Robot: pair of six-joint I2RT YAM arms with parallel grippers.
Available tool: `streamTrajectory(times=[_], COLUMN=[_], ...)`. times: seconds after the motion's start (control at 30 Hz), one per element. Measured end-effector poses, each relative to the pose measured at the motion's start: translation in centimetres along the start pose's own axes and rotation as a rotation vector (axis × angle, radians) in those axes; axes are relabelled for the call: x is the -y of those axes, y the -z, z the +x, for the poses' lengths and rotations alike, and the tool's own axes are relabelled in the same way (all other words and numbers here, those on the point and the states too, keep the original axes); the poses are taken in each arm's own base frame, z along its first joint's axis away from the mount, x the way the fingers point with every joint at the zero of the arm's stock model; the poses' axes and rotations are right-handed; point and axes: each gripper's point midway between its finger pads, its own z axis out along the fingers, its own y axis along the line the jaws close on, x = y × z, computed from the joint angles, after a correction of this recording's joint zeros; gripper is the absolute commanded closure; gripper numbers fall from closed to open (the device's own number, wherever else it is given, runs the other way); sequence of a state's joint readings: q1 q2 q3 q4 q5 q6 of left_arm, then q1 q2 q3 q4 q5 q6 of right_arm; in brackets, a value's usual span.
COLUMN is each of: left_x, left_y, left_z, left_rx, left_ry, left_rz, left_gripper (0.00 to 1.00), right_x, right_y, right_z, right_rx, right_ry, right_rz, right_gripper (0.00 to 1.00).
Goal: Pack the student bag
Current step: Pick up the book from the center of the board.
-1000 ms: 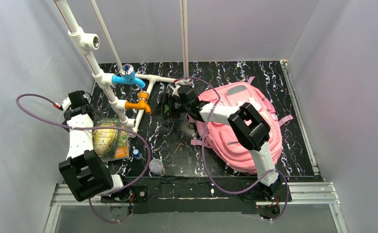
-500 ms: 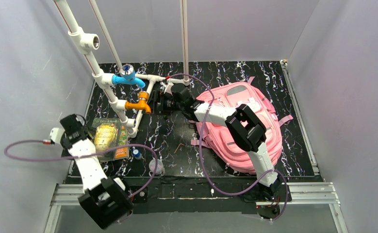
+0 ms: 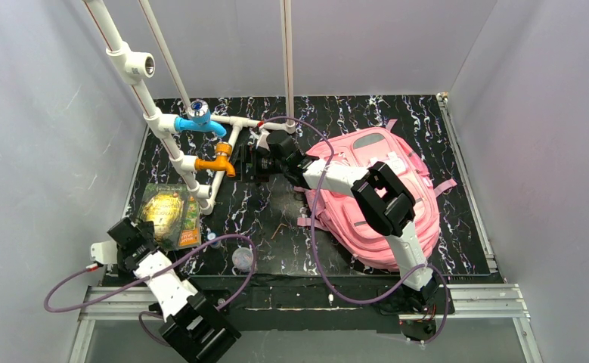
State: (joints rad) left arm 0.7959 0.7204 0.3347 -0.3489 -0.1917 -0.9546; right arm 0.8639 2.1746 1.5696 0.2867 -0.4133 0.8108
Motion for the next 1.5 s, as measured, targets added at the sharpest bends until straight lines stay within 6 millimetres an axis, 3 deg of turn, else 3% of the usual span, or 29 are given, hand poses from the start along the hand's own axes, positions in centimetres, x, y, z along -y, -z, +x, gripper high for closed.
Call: streamTrajectory(times=[0.2,0.47,0.77,0.9,1.0,1.23,1.33,1.5], left_x=[1.4,4.0,3.8,6.3,7.9,10.3,12.5,17.9], left_y=[-1.3,-2.5,-2.7,-1.0,0.5,2.3,3.7,8.1], left_z=[-0.4,-1.0,0.4,-0.6,-1.3,-1.4,-1.9,-1.4], left_rx=[0.038,0.107,0.054,0.067,0.065,-0.051,-0.102,-0.2], left_ry=[0.089,0.251,0.256,0.264,0.279,0.307,0.313,0.271], left_rz=[0.116,0.358,0.382,0.511,0.591,0.603,0.639,0.784], left_gripper=[0.07,0.18,0.82,1.0,1.0,1.0,1.0,1.0], right_x=[0.2,0.3,-0.6,-0.8,-0.3,0.2,-0.1,-1.1], right_y=[0.8,2.6,3.5,3.8,3.8,3.8,3.7,3.3], right_z=[-0.5,-2.9,-3.8,-3.9,-3.5,-3.5,-3.7,-4.9], right_rx=[0.003,0.042,0.056,0.055,0.042,0.047,0.057,0.109], right_ry=[-0.003,-0.003,0.032,0.049,0.048,0.022,-0.037,-0.172], right_rz=[0.0,-0.008,-0.012,-0.01,0.008,0.036,0.033,-0.005], right_gripper=[0.04,0.04,0.04,0.04,0.04,0.02,0.02,0.02])
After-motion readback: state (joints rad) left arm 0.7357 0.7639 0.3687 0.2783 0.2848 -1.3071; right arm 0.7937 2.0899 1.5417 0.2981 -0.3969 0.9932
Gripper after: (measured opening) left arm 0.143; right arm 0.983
